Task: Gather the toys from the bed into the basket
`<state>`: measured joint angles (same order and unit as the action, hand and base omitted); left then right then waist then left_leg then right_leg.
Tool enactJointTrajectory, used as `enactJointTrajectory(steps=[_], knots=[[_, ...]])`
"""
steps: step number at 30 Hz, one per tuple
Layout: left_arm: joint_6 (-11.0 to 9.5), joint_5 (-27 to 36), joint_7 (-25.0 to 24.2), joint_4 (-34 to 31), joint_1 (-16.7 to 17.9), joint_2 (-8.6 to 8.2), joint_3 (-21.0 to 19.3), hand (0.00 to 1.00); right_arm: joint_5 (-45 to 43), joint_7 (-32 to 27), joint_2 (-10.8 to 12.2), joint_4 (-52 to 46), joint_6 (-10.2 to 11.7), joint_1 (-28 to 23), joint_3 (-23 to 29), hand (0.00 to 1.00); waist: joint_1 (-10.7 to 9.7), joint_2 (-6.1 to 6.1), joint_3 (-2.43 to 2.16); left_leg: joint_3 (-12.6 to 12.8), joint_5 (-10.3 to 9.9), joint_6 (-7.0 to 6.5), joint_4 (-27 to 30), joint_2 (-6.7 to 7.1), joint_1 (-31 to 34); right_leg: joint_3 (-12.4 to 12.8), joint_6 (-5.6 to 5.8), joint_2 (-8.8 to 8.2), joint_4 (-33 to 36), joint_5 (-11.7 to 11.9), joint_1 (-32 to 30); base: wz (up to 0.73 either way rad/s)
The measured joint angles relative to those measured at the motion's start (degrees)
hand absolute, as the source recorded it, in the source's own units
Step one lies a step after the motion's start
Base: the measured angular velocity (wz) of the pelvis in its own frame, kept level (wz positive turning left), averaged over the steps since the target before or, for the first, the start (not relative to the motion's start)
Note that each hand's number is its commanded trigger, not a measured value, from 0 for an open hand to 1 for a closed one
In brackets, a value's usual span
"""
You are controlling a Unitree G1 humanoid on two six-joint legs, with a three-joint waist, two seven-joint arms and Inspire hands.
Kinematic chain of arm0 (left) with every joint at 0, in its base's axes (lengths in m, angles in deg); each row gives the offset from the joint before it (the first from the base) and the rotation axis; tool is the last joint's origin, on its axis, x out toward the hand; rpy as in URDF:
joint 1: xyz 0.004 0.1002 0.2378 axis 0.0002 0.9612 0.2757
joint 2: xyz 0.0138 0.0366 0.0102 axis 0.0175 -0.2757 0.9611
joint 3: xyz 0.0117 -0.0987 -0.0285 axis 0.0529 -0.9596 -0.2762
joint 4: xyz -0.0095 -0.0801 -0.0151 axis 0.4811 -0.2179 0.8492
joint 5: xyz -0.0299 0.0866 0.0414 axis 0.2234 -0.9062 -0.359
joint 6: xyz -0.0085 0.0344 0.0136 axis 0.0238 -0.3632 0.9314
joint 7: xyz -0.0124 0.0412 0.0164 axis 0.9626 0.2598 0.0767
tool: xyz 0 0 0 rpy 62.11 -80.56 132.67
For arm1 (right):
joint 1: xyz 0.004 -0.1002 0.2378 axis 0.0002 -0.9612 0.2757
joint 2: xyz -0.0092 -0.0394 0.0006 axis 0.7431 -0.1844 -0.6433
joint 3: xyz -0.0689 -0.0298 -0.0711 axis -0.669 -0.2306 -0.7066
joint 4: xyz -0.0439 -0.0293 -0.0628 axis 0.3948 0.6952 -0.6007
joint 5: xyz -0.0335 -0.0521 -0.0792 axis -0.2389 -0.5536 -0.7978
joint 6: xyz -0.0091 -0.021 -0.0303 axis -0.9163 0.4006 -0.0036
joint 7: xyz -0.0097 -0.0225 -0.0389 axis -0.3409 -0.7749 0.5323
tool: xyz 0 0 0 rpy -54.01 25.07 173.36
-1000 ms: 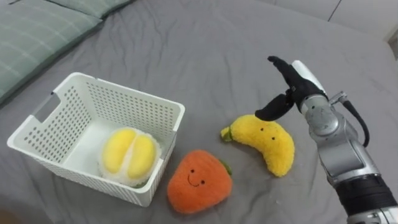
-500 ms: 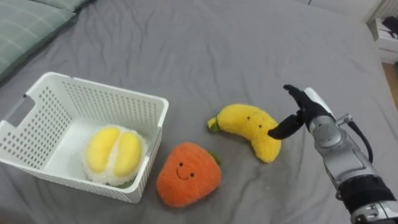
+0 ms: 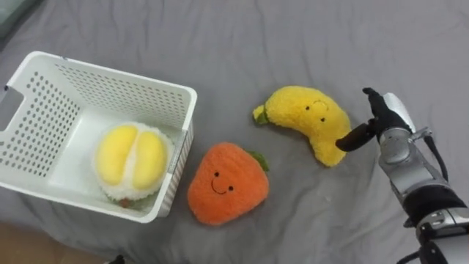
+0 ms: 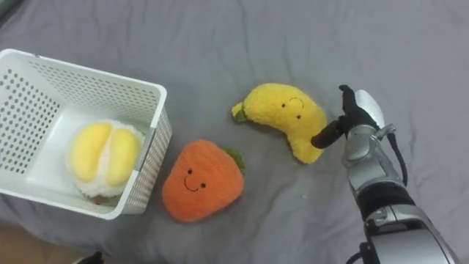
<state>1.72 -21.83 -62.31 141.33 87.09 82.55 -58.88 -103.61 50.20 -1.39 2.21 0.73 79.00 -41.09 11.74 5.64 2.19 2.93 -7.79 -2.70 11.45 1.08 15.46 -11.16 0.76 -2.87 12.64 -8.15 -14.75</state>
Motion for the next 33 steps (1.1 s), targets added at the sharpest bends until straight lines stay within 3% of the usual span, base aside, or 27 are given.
enactJointTrajectory(steps=[7,13,26,33], knots=[[-2.0,3.1,0.6,1.1,-0.1,0.48,2.6,0.0,1.2,-1.9,-0.1,0.0,1.2,0.6,-0.1,0.0,0.1,-0.13,0.19,0.0,0.0,0.0,-0.2,-0.01,0.3,-0.2,0.0,0.01,0.0,0.0,-0.5,-0.02],[-2.3,3.2,0.7,1.4,-0.1,0.6,3.8,0.0,4.5,-2.0,-1.2,0.0,1.3,1.4,-2.6,0.0,0.1,-0.76,0.64,-0.3,0.0,0.01,-0.2,0.0,0.3,-0.6,0.0,0.0,0.0,0.0,-0.5,-0.02],[-3.3,3.2,0.8,1.7,-0.7,0.65,5.9,0.0,5.6,-2.0,-1.7,-0.2,1.7,2.6,-5.4,0.0,1.4,-0.82,0.67,-0.4,0.0,0.01,-0.2,-0.08,0.3,-1.9,-0.01,-0.03,0.0,0.0,-0.2,0.02],[-3.6,3.3,0.8,2.3,-1.2,0.55,7.0,0.0,5.5,-0.9,-1.6,-0.1,2.4,2.5,-7.6,0.0,1.8,-1.53,1.13,-0.8,0.0,0.02,-0.1,-0.02,1.0,-3.1,-0.01,-0.17,0.0,0.0,-0.4,0.07]])
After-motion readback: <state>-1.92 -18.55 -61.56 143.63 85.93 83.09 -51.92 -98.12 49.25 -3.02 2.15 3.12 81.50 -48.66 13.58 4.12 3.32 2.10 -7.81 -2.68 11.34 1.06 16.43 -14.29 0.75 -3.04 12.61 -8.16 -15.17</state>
